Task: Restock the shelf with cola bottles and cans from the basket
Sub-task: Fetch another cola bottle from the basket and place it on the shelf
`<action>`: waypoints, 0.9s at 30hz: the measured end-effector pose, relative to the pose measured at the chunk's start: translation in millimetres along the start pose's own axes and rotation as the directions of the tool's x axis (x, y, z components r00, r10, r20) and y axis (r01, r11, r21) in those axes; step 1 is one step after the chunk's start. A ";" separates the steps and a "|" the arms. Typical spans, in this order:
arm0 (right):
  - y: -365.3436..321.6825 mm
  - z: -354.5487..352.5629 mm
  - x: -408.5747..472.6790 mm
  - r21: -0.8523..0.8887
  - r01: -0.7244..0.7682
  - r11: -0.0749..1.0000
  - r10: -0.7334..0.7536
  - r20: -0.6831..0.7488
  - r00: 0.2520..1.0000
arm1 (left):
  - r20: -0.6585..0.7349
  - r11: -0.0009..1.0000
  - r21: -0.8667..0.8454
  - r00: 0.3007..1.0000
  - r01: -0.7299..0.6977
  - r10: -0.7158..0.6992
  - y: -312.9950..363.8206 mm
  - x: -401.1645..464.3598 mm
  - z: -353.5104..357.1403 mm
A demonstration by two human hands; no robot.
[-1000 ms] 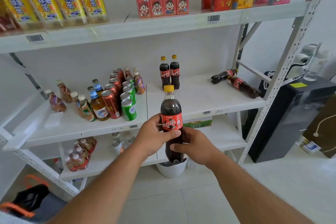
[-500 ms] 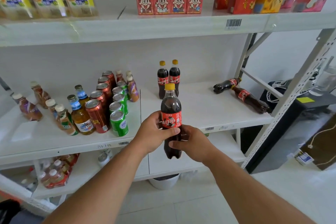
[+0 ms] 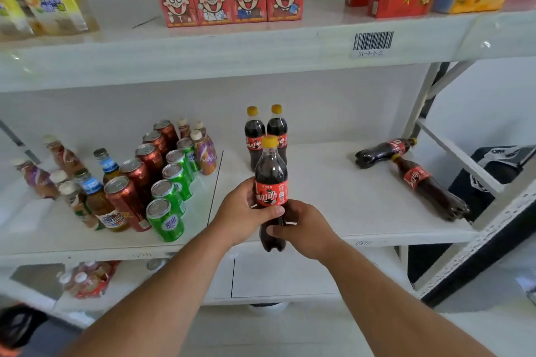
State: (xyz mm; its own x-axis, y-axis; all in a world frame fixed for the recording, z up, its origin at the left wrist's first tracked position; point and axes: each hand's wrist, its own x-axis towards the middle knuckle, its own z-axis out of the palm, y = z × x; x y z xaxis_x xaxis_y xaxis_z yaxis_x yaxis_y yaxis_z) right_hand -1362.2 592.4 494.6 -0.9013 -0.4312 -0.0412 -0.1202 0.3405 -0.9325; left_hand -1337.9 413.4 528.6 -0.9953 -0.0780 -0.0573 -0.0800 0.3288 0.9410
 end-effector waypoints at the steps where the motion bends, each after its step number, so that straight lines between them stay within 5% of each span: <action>1: 2.1 -3.2 6.3 -0.007 -0.001 1.000 0.001 0.007 1.000 | -0.015 1.000 0.001 1.000 0.007 -0.007 0.9 4.4 1.6; 27: 28.6 17.1 137.0 -0.113 -0.135 0.984 0.131 -0.045 0.990 | -0.005 1.000 -0.016 1.000 -0.016 0.016 -60.5 130.4 -25.7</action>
State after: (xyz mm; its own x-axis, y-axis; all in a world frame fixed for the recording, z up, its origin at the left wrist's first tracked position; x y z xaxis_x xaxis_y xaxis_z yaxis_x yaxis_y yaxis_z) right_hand -1482.0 528.8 456.2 -0.9272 -0.3446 -0.1466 -0.0435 0.4880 -0.8718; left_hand -1461.5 359.1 472.8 -0.9962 -0.0774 -0.0405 -0.0630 0.3146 0.9471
